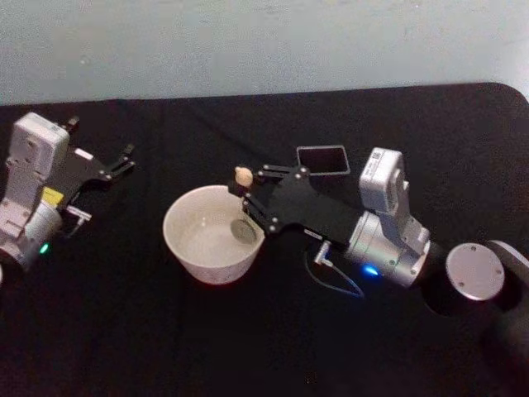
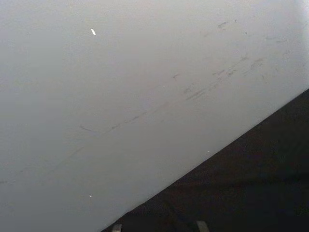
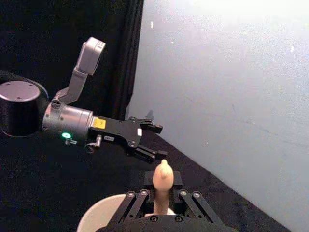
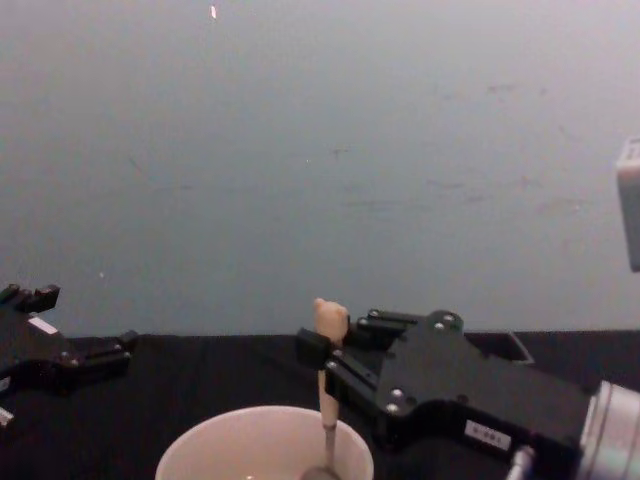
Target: Pick up the stirring spoon with one hand, stir inside the cup, then place it back in its original position.
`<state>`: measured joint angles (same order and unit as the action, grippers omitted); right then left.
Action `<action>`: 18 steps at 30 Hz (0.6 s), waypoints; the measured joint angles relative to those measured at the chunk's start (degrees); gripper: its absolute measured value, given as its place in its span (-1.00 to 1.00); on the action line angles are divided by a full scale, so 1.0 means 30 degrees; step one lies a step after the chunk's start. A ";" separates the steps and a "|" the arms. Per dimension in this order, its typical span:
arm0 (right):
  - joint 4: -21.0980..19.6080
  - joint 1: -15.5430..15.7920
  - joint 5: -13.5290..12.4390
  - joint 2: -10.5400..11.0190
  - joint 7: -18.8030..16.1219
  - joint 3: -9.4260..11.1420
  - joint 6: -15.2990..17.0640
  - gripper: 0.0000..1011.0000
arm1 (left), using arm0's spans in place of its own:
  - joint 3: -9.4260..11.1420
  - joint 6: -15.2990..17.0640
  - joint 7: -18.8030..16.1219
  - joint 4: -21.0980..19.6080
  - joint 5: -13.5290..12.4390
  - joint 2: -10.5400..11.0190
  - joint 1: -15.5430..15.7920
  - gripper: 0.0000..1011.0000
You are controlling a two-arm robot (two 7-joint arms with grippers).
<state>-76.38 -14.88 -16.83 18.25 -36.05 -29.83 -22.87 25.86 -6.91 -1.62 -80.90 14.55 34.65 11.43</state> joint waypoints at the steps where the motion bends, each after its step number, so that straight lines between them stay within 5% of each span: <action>1: -0.0103 0.0064 -0.0041 0.0052 -0.0025 0.0015 0.0046 -0.60 | -0.0001 0.0000 0.0000 0.0000 0.0000 0.0000 -0.0001 0.98; 18: -0.1456 0.0956 -0.0471 0.0463 -0.0428 -0.0360 0.0482 -0.60 | 0.0000 0.0000 0.0000 0.0001 0.0000 0.0000 -0.0001 0.98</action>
<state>-80.75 -12.01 -18.24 19.64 -37.33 -30.91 -21.43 25.86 -6.91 -1.62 -80.90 14.55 34.65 11.43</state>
